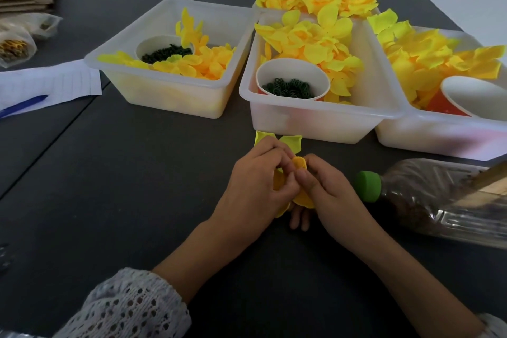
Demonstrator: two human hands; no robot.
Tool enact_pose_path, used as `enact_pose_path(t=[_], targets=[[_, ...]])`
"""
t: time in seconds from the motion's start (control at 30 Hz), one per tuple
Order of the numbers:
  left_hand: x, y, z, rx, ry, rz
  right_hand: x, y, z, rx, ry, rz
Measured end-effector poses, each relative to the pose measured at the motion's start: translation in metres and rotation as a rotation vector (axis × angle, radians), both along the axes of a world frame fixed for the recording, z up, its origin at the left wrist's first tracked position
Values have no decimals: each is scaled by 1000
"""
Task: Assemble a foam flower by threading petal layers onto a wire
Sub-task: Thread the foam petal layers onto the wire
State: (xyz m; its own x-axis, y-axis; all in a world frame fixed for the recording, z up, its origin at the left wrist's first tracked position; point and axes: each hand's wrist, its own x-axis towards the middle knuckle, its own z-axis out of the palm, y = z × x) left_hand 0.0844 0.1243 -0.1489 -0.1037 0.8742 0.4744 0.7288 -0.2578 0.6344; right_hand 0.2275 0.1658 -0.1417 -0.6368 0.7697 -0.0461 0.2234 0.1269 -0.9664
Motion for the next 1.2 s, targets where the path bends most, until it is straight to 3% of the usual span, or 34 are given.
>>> enact_pose_path(t=[0.17, 0.3, 0.37, 0.5, 0.63, 0.8, 0.9, 1.0, 1.2], targets=[[3, 0, -1, 5, 57, 19, -4, 0, 1, -105, -18, -55], [2, -2, 4, 104, 305, 87, -4, 3, 4, -204, -17, -110], [-2, -4, 7, 145, 333, 132, -3, 5, 7, -288, 9, -102], [-3, -7, 6, 84, 329, 125, -3, -1, 3, -108, 29, -196], [0, -4, 7, -25, 371, 125, -4, -4, -2, -69, 51, -213], [1, -6, 5, -29, 420, 169, -5, -7, -5, 31, -23, -182], [6, -4, 8, -50, 319, 209, -7, -7, -6, 73, -96, -224], [11, -3, 9, -53, 214, 239, -11, -9, -7, 64, -46, -265], [15, -4, 3, 51, 400, 223, -13, -15, -8, 1, 32, -308]])
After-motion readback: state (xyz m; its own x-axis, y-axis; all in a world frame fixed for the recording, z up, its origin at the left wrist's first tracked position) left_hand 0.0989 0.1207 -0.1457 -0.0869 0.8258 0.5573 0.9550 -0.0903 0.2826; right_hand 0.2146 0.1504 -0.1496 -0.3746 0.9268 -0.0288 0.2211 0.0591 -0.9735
